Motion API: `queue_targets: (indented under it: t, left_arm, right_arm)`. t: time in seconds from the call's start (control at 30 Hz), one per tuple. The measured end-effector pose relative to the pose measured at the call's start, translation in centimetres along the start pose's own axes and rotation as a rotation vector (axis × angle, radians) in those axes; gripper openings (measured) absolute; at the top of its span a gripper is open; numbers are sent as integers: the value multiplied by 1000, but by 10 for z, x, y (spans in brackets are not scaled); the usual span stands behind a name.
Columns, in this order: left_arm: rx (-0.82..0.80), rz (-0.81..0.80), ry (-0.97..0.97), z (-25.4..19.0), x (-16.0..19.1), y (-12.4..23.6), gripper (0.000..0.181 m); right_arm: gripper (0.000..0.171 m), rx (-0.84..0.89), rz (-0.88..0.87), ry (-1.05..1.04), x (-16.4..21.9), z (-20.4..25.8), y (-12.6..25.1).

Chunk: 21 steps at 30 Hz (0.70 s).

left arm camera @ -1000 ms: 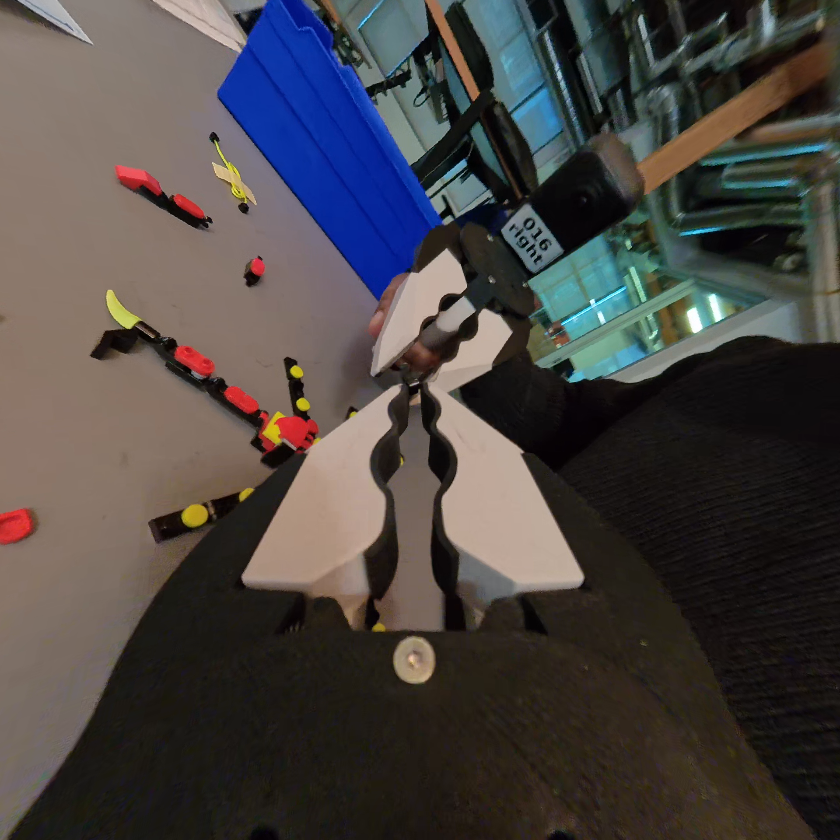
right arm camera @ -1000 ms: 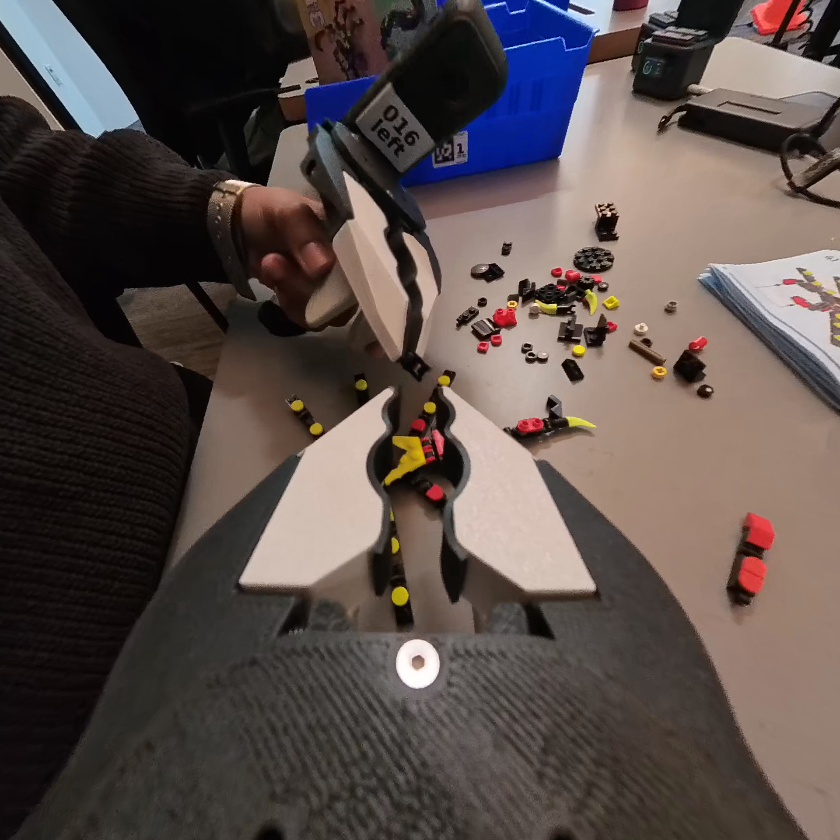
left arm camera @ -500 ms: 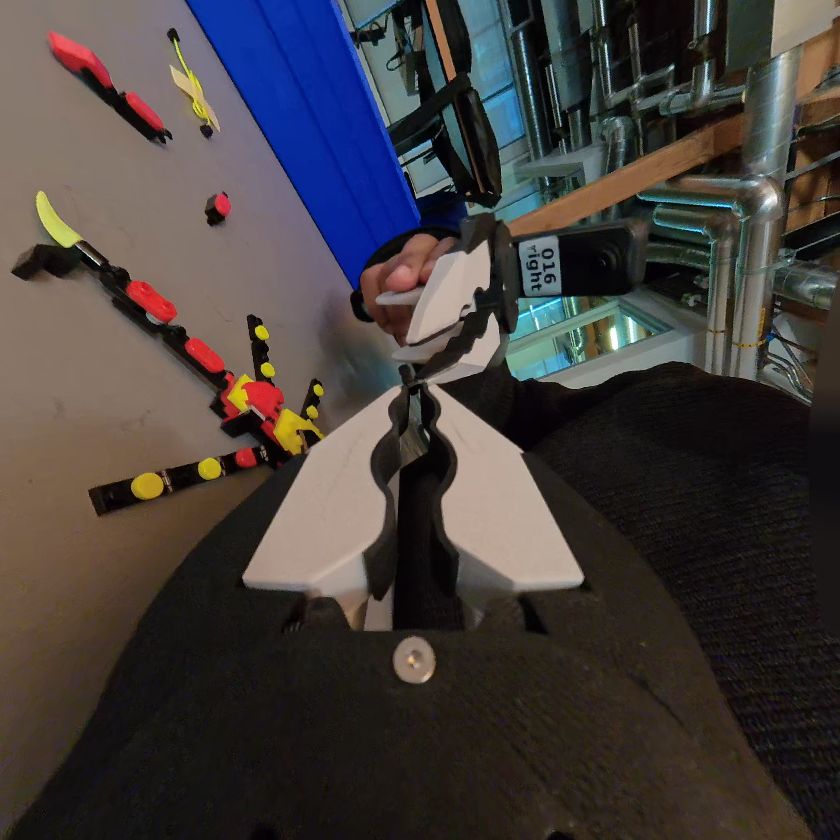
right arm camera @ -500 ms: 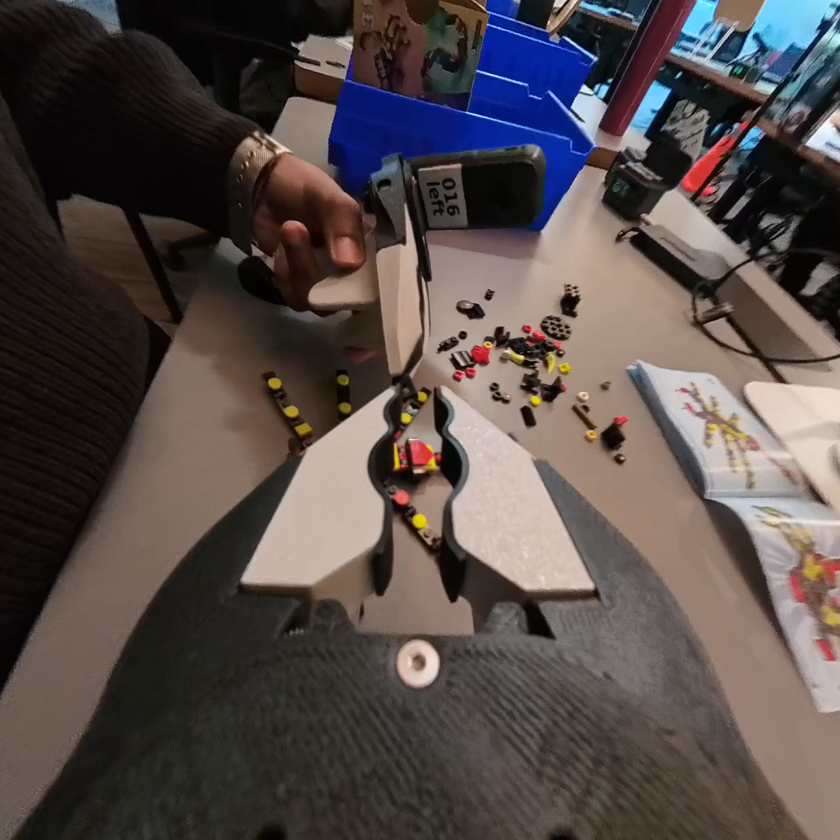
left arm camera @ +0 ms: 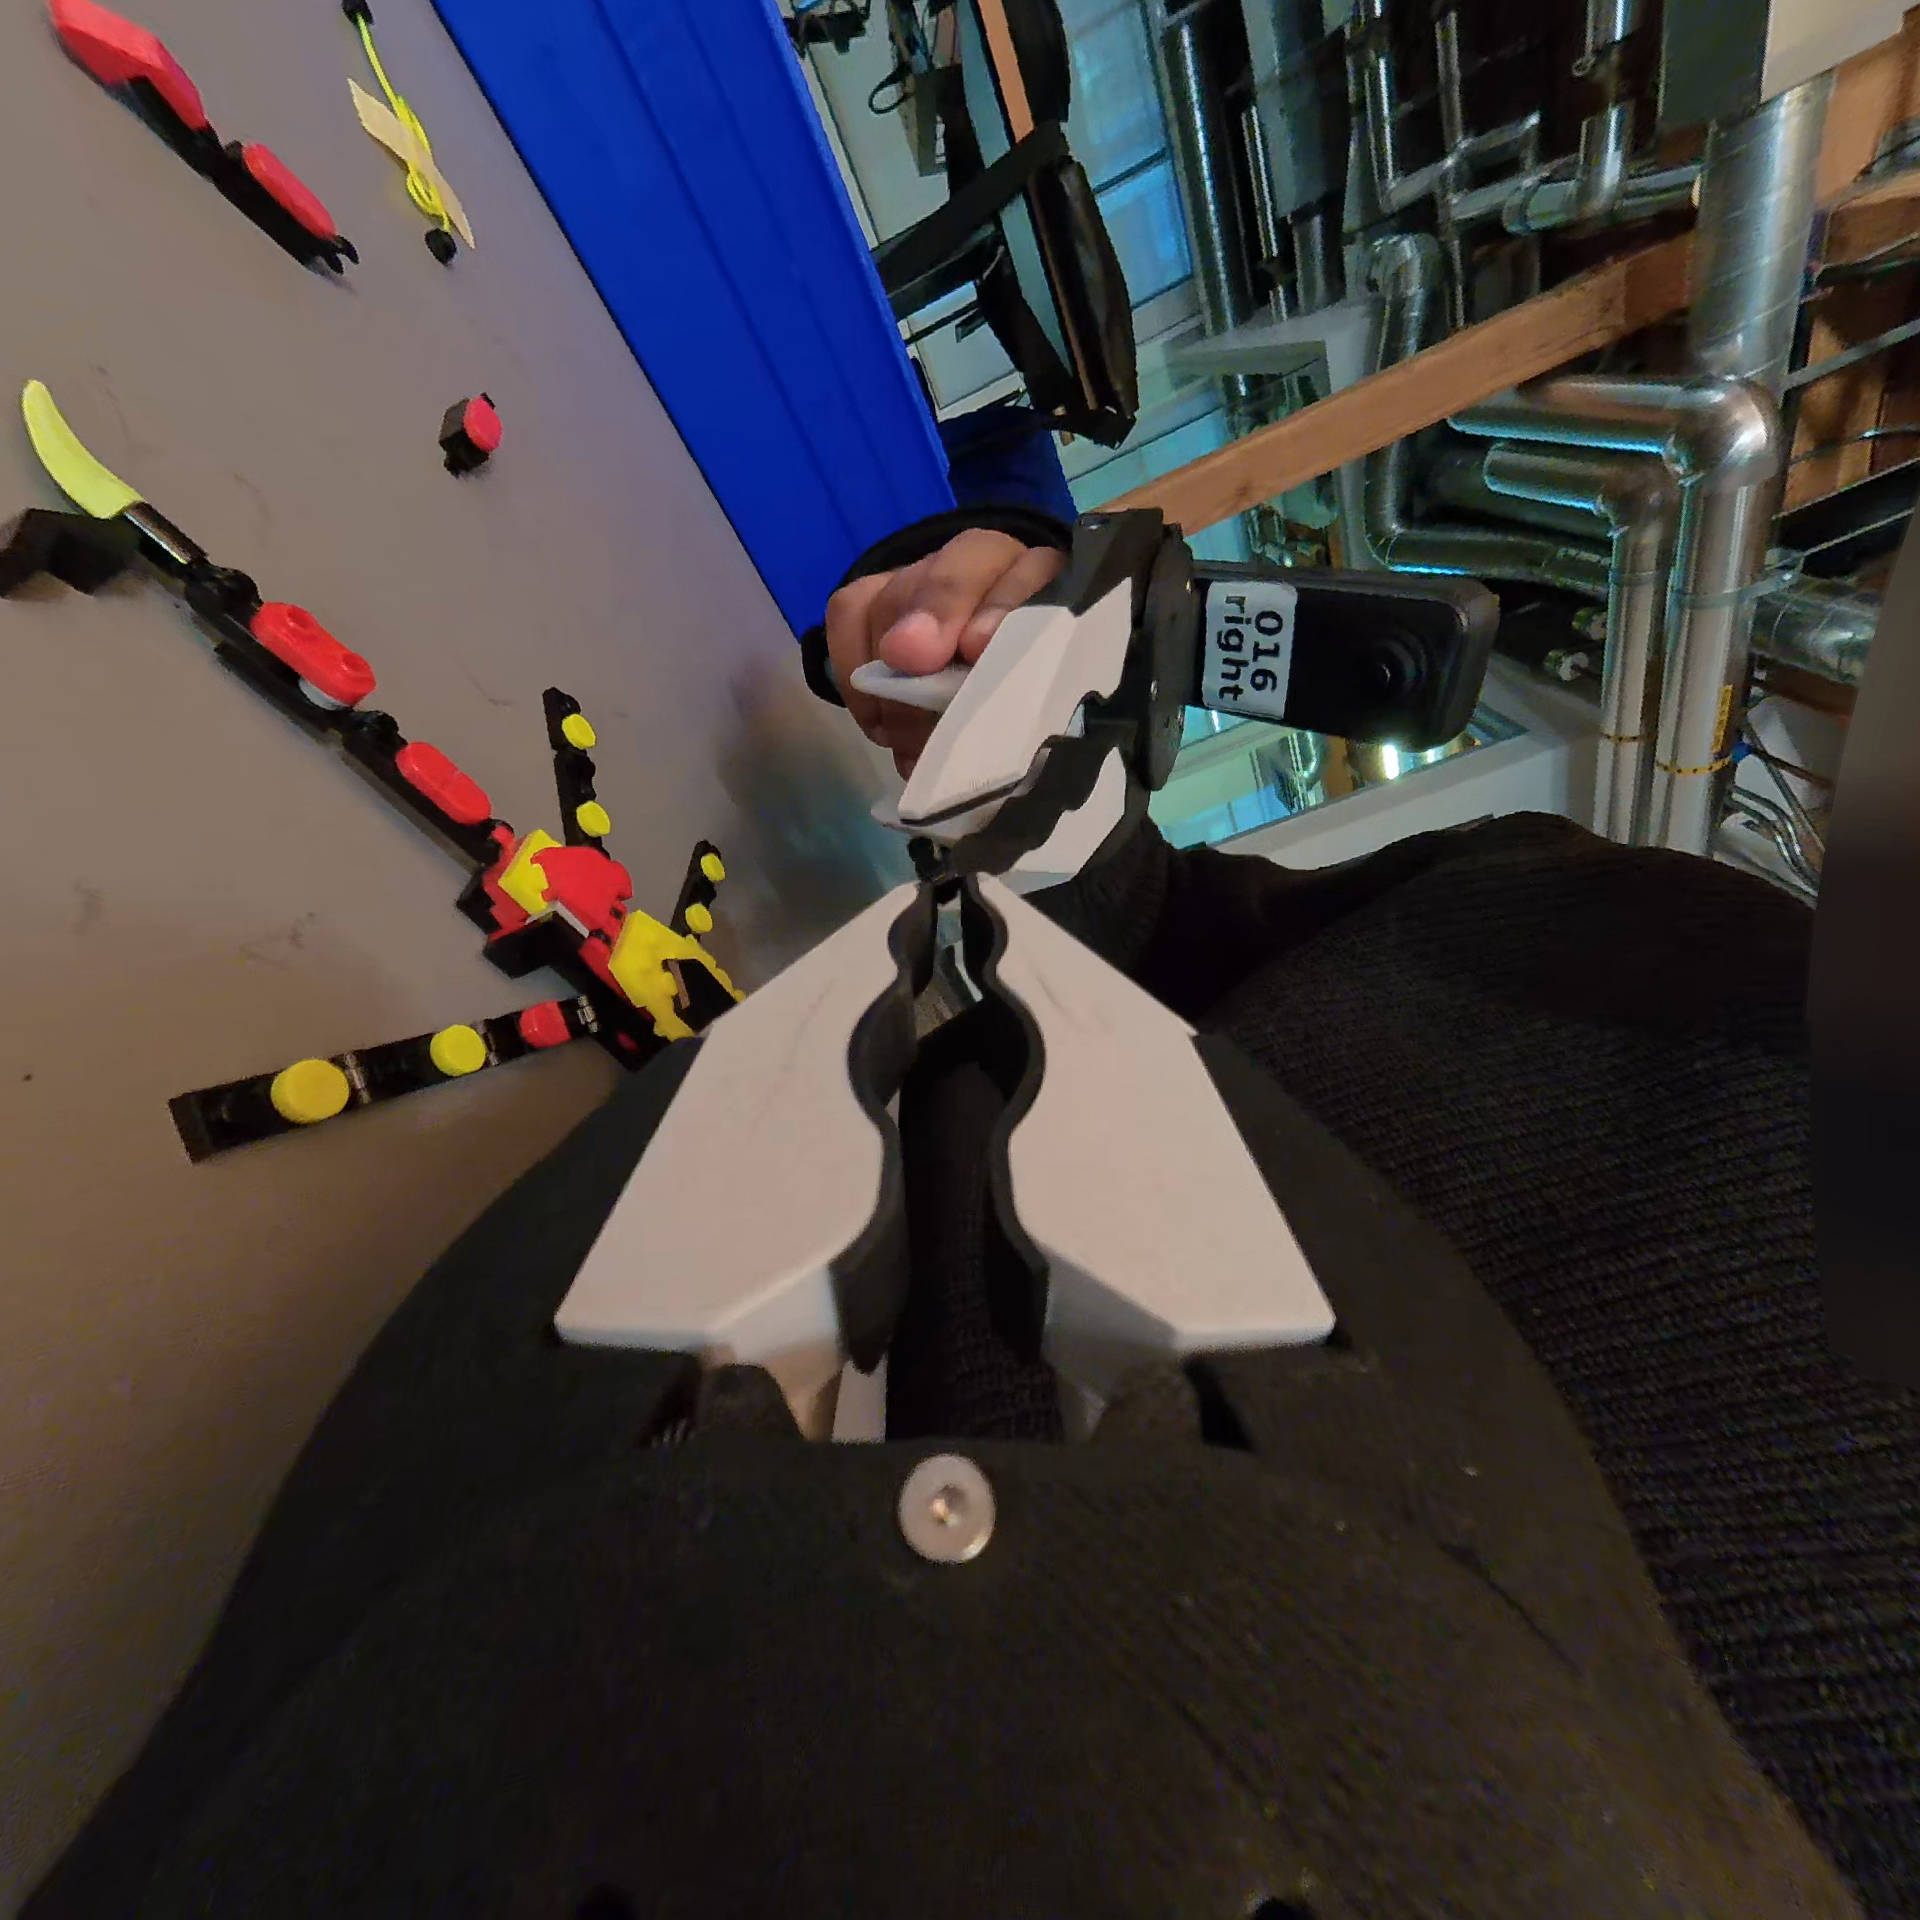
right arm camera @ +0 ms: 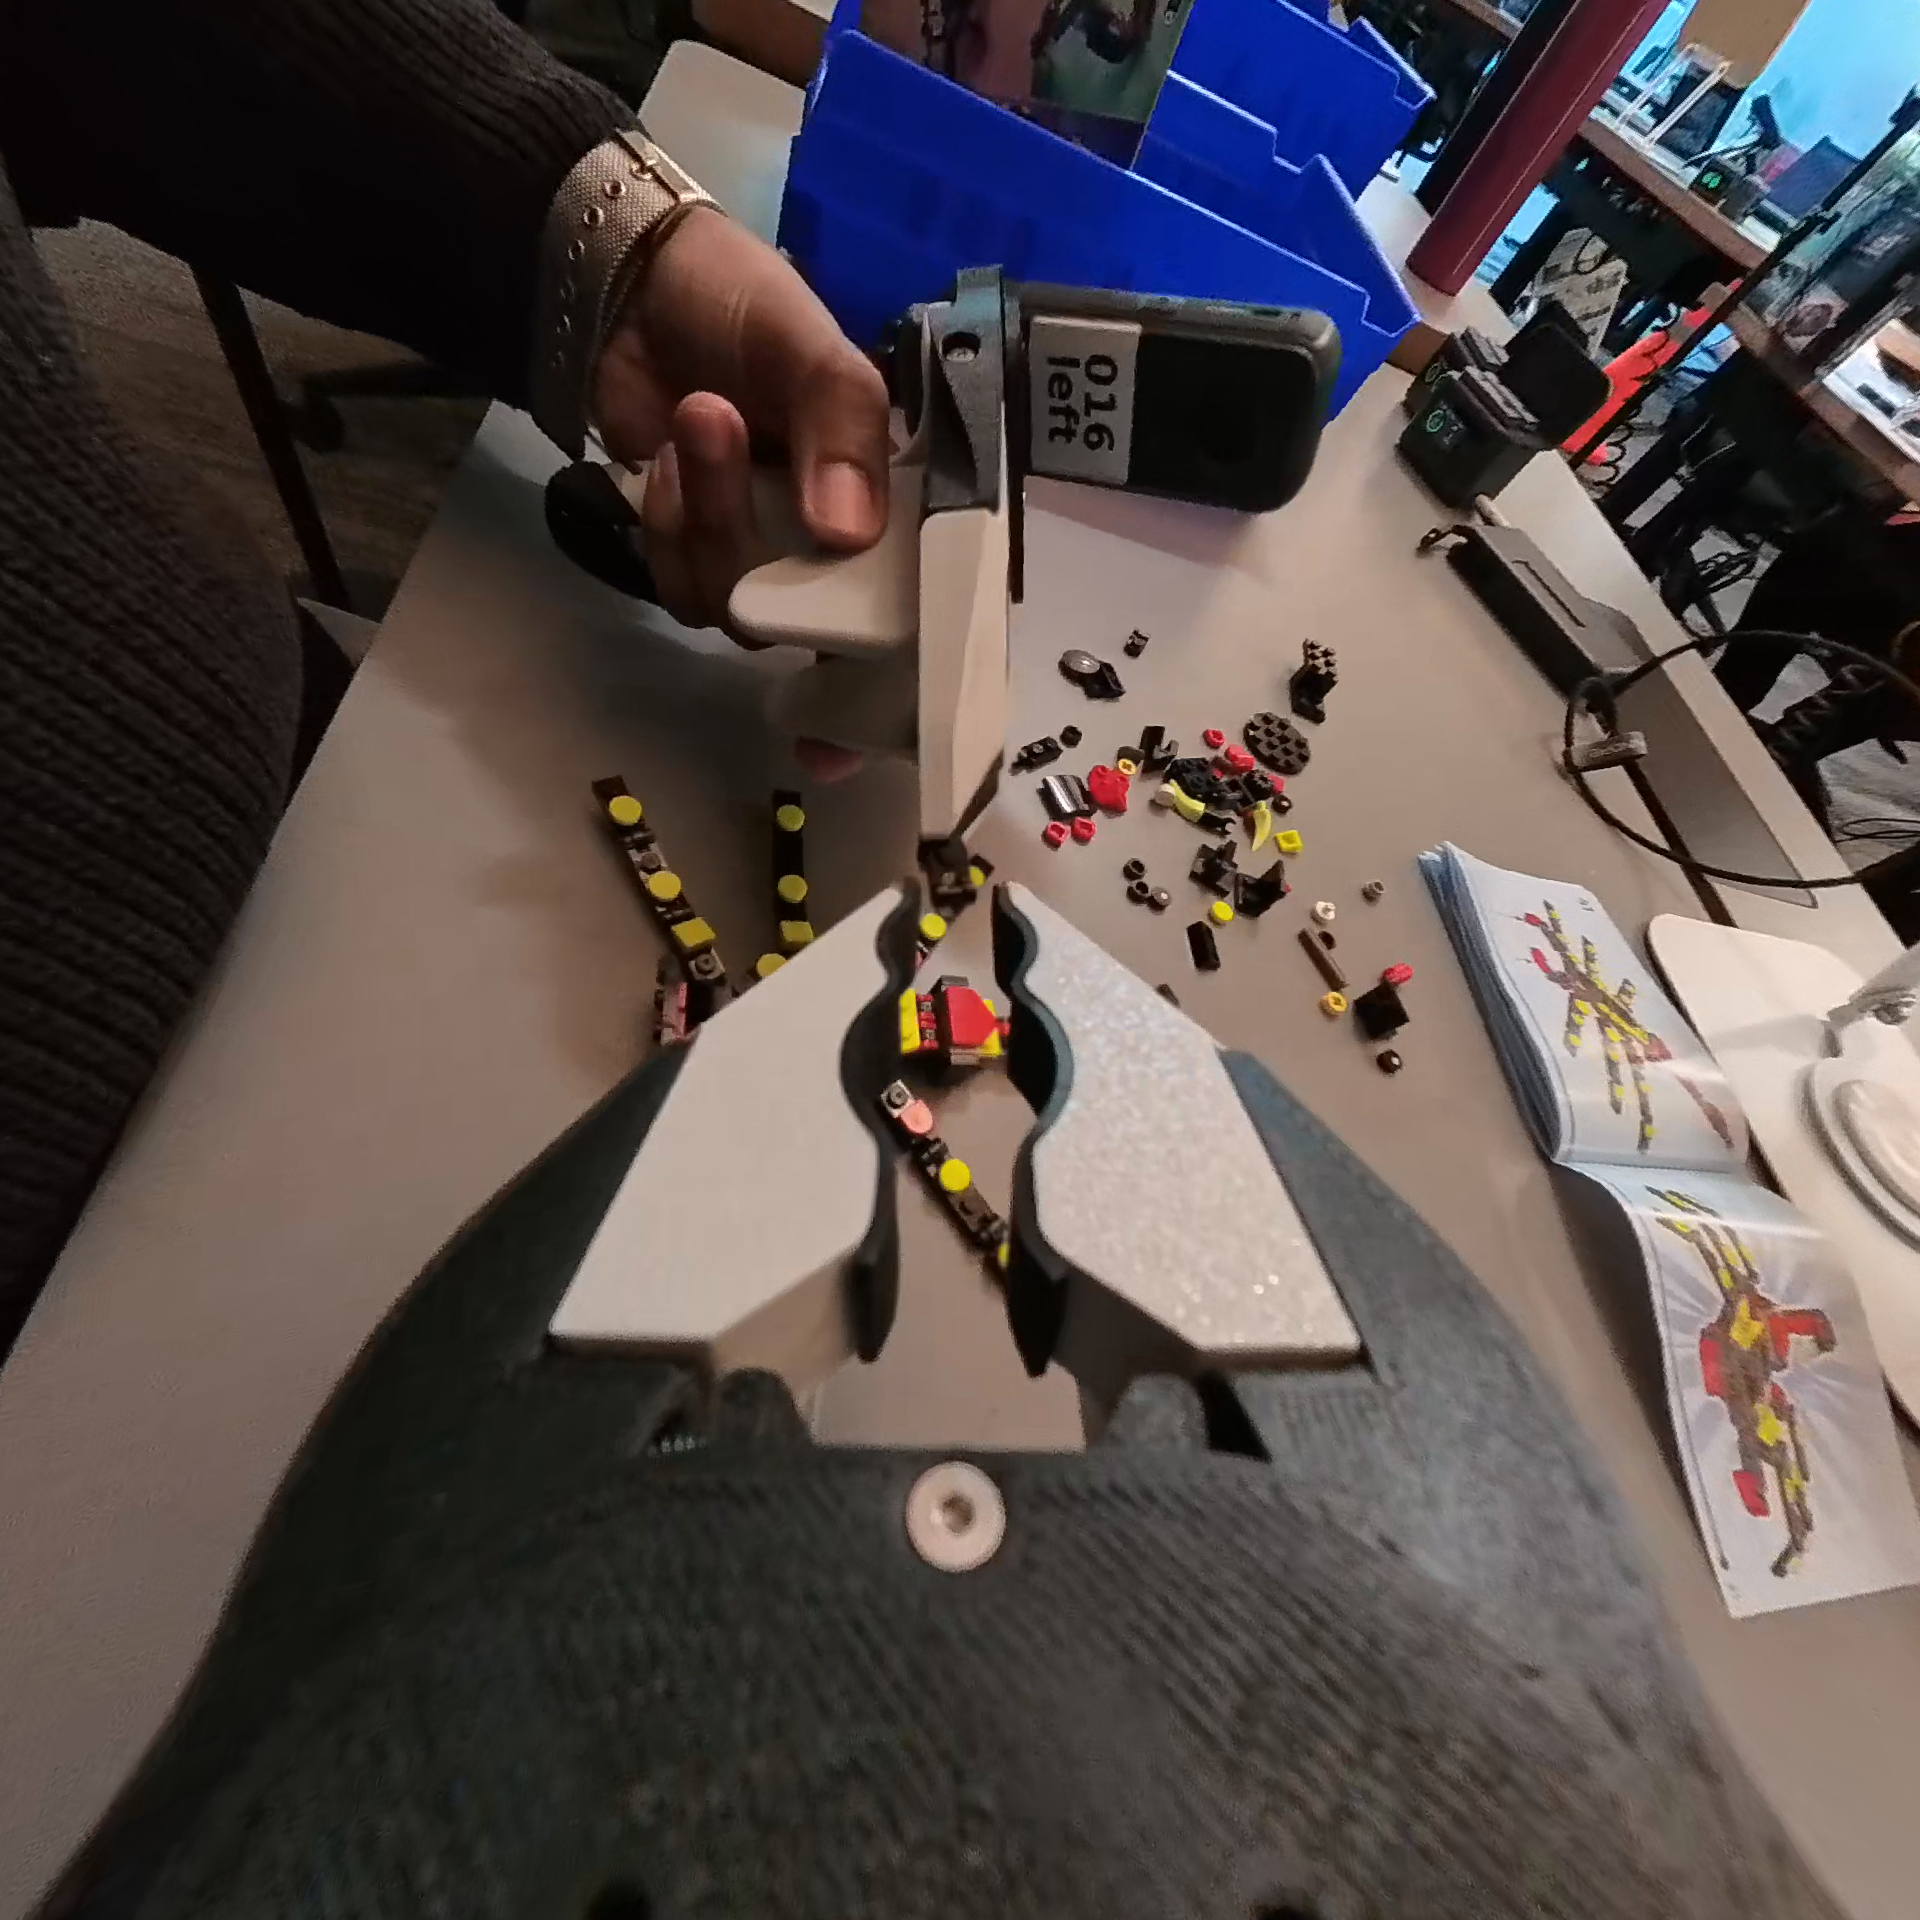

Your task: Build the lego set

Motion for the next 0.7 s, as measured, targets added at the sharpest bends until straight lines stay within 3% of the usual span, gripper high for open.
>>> queue_targets:
  t: [0.4, 0.53, 0.7]
  left_arm:
    - [-35, -12, -51, 3, -2, -1, 4]
    - [-177, -9, -340, 9, -7, 1, 17]
    - [-387, 125, -766, 24, 4, 1, 15]
  right_arm:
    - [7, -8, 33, -17, 4, 0, -1]
    - [6, -7, 69, -47, 11, -1, -1]
    - [6, -55, 75, -132, 13, 3, -1]
Point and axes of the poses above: each gripper's, where its closed fingertips meet, y back along the fingers, x out of its underside, z = x × y across the jaws, the point moved 1 cm from there along y, back along the fingers, and after that the axes turned 7 degrees about -z, right-handed, at the moved point
